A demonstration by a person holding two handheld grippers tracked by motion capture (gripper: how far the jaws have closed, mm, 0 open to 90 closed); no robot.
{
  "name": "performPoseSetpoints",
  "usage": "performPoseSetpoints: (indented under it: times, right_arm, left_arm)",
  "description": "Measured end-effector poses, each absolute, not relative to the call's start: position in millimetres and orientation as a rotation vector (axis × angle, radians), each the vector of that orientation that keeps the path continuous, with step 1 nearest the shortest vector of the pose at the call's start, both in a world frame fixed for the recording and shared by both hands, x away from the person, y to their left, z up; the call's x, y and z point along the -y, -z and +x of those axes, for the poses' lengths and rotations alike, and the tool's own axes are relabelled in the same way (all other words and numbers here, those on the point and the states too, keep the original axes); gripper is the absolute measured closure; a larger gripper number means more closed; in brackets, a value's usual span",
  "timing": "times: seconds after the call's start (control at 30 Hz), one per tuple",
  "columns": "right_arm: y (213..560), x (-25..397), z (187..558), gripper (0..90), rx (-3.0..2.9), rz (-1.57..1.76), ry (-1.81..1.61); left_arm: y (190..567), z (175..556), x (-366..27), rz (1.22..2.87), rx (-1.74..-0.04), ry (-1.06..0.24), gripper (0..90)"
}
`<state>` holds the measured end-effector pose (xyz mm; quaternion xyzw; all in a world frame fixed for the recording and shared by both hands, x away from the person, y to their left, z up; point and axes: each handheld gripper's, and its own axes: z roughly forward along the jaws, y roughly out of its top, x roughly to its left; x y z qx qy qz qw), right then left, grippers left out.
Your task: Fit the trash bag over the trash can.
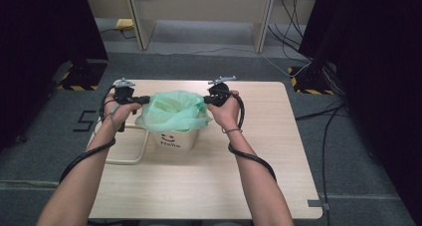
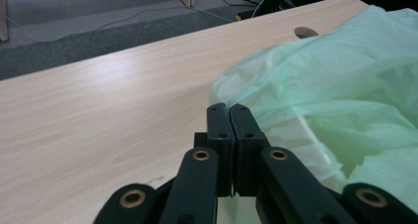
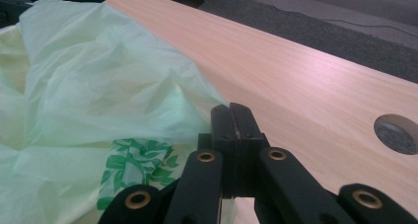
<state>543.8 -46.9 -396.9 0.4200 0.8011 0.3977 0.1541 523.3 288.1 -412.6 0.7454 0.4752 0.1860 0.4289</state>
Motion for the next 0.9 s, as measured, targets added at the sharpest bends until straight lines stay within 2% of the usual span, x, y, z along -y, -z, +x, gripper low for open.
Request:
performPoseSetpoints:
  times: [0.23, 0.47, 0.67, 0.9]
  right_arm:
    - [403, 47, 543, 89.1, -2.354, 1.220, -1.105]
    - [388, 59, 537, 66.5, -2.321, 1.201, -1.131]
    - [376, 68, 519, 61.0, -2.337, 1.108, -1.210]
    - [374, 68, 494, 56.8, -2.438, 0.979, -1.248]
  left_arm:
    - [419, 519, -291, 1.878, -1.187, -0.456, 86.0]
    - [402, 508, -303, 1.806, -1.181, -0.514, 63.9]
    - [382, 487, -306, 1.826, -1.100, -0.555, 57.3]
    - [373, 455, -292, 1.887, -0.947, -0.491, 52.9]
